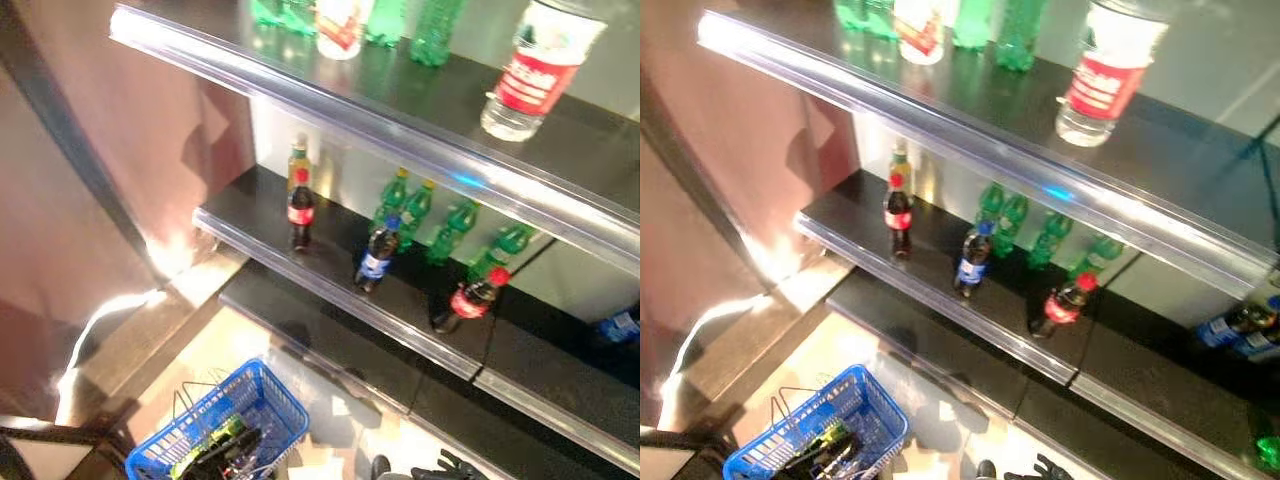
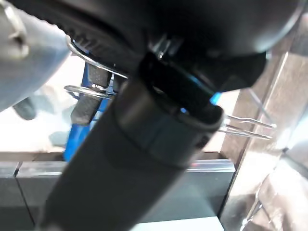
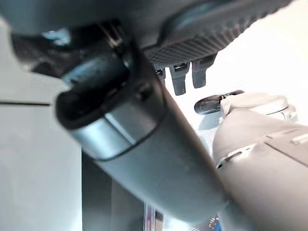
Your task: Pick up the drink and place into the basket.
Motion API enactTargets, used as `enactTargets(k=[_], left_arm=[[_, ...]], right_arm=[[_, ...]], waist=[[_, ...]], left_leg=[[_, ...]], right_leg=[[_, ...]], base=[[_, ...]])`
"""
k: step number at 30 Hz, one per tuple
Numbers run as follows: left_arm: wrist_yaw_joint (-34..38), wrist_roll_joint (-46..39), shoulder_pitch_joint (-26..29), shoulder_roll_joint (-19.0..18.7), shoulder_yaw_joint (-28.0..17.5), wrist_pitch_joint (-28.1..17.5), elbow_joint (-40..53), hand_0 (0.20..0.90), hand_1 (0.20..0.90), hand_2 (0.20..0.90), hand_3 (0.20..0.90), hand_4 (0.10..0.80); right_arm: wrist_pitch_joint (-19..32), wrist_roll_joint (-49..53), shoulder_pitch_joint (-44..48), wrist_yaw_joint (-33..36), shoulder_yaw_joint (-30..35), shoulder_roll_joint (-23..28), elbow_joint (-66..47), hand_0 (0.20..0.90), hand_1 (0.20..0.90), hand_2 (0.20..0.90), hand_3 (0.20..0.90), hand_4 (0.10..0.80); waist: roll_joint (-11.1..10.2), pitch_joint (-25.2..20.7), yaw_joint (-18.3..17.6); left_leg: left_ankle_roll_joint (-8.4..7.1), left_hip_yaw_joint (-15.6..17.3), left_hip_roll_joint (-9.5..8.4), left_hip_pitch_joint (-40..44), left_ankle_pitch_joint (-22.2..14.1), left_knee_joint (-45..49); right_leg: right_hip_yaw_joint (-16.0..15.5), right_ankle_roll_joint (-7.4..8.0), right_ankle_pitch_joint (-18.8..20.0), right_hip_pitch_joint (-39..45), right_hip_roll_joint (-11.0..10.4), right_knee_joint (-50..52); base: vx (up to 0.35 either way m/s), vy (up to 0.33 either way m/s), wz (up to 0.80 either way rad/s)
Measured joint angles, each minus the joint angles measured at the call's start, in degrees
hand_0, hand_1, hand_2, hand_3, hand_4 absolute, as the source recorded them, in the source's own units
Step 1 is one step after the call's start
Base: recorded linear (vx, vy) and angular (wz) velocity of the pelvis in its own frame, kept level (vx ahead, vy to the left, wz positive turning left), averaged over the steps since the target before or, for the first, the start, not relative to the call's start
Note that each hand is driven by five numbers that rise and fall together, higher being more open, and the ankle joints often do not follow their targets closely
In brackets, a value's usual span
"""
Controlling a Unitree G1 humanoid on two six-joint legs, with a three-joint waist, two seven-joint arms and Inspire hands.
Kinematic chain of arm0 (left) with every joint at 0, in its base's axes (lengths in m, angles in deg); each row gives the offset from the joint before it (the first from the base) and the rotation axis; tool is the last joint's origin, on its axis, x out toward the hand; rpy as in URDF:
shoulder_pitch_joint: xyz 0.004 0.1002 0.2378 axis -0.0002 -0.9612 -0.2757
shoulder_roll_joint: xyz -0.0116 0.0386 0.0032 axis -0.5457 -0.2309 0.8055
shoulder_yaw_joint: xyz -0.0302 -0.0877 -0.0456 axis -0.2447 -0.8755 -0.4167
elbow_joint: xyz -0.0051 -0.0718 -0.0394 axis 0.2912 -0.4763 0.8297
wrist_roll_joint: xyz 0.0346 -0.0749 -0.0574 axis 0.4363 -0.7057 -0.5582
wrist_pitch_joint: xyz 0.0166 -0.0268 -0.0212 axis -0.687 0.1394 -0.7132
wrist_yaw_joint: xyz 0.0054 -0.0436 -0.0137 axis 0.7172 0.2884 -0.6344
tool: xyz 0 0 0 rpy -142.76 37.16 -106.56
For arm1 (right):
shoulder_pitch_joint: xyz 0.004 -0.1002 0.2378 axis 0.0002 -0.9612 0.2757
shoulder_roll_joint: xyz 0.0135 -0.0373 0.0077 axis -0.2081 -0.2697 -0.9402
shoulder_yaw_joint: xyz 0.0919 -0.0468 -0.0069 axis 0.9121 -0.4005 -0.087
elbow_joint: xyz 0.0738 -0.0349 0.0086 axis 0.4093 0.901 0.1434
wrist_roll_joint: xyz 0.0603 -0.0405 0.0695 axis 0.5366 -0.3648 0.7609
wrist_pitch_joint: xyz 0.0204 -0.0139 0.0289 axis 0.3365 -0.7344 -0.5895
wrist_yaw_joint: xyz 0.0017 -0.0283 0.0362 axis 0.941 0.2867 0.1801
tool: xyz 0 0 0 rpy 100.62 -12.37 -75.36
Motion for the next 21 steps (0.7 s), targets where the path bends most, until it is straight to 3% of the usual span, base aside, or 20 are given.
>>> enactTargets(k=[2,4,6,7,11,21], left_arm=[[0.05,-0.16,-0.04,1.19,-0.38,0.04,0.0,0.3,0.3,0.3,0.2,0.1],[-0.03,-0.09,-0.33,2.76,-0.39,0.05,1.45,0.3,0.3,0.3,0.2,0.1],[-0.04,-0.09,-0.41,3.21,-0.4,-0.06,1.77,0.3,0.3,0.3,0.2,0.1],[-0.04,-0.14,-0.32,3.43,-0.56,-0.06,1.81,0.3,0.3,0.3,0.2,0.1],[-0.02,-0.04,-0.26,3.75,-0.82,-0.04,1.95,0.3,0.3,0.3,0.2,0.1],[-0.03,0.03,-2.36,3.82,-2.27,0.44,1.39,0.3,0.3,0.3,0.2,0.1]], right_arm=[[-0.03,0.01,1.16,0.1,0.0,0.73,-0.46,0.9,0.9,0.9,0.9,0.8],[-1.23,0.01,0.71,0.15,-0.13,1.25,-0.47,0.9,0.9,0.9,0.9,0.8],[-1.51,0.02,0.26,0.18,-0.12,1.44,-0.47,0.9,0.9,0.9,0.9,0.8],[-1.71,-0.02,0.16,0.22,-0.03,1.92,-0.46,0.9,0.9,0.9,0.9,0.8],[-1.73,-0.01,-0.2,0.35,0.16,3.3,-0.24,0.9,0.9,0.9,0.9,0.8],[-1.15,-1.77,-2.1,0.44,1.28,2.87,0.1,0.9,0.9,0.9,0.9,0.8]], waist=[[1.94,1.24,-0.5],[3.59,1.97,-0.47],[3.99,1.93,-0.06],[4.28,1.77,-0.01],[4.52,1.68,-0.02],[4.69,-1.57,0.06]], left_leg=[[-1.56,-2.31,2.07,0.21,0.27,0.0],[-2.9,-3.14,4.47,1.3,0.54,0.0],[-3.31,-3.66,5.33,1.85,0.47,0.01],[-3.6,-5.95,5.54,1.84,0.26,0.01],[-3.66,-6.44,5.37,1.88,0.2,-0.04],[-3.2,-7.64,4.06,2.61,-0.08,-0.04]], right_leg=[[0.04,-0.1,0.47,0.5,2.3,-1.51],[0.04,-1.71,-0.06,1.74,4.46,-1.73],[0.09,-2.31,-0.58,2.12,5.4,-2.0],[0.22,-2.46,-0.72,2.14,6.04,-2.01],[-0.11,-2.88,-0.34,2.19,5.83,-2.02],[-1.67,-2.12,-0.89,3.95,4.22,-2.01]], base=[[0.022,-0.202,-0.4],[0.056,-0.128,0.0],[0.03,-0.041,-0.08],[0.008,-0.002,-0.1],[0.027,0.049,-0.01],[0.055,0.033,0.08]])
